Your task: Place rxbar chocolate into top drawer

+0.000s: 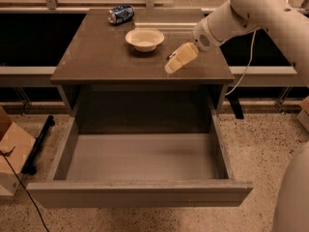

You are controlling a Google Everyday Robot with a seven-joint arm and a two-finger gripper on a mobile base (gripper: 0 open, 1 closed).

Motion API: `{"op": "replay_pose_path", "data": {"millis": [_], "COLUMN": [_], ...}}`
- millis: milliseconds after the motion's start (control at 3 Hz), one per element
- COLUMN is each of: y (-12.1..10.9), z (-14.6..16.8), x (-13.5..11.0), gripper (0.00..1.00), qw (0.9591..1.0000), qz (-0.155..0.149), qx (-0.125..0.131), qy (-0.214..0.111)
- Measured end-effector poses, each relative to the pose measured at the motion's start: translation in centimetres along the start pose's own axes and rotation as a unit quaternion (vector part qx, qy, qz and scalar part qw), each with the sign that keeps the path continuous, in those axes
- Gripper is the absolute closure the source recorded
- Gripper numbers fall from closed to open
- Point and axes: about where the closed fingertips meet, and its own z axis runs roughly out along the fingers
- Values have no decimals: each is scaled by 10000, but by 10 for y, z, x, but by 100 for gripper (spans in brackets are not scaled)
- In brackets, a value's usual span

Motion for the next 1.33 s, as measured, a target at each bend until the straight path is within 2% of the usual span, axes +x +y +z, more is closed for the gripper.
{"op": "replay_pose_path", "data": {"millis": [667, 1333], "y": [-9, -36], "z": [22, 48], "x": [-4, -8], "gripper": [0, 0], "qw": [9992, 9971], "qz": [43, 258], "qx": [390, 592], "qy": [-98, -410]}}
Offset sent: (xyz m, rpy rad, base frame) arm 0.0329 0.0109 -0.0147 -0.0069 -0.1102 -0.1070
